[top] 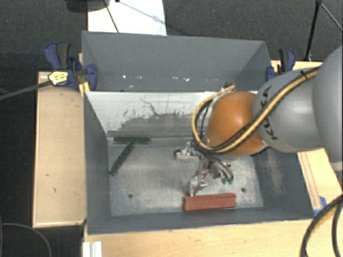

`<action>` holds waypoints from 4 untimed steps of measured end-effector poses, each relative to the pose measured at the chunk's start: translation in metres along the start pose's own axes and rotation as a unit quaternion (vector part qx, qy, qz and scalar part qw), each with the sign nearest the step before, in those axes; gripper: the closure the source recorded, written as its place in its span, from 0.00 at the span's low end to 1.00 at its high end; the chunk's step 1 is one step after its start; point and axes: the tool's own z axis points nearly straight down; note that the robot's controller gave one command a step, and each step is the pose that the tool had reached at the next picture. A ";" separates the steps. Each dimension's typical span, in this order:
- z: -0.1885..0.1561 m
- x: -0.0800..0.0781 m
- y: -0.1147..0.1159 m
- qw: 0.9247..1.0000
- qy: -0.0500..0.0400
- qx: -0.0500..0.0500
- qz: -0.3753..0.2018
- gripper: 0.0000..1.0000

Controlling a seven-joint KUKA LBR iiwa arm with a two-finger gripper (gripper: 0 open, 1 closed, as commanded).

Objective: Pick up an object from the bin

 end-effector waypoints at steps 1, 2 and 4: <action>0.000 0.000 0.000 1.000 0.001 0.000 0.001 0.00; -0.007 0.052 -0.045 0.999 0.018 0.001 -0.032 1.00; -0.131 0.029 -0.043 0.999 0.019 0.001 -0.031 1.00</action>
Offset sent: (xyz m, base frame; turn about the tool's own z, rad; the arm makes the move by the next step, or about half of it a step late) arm -0.0454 -0.0518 0.0036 -0.0685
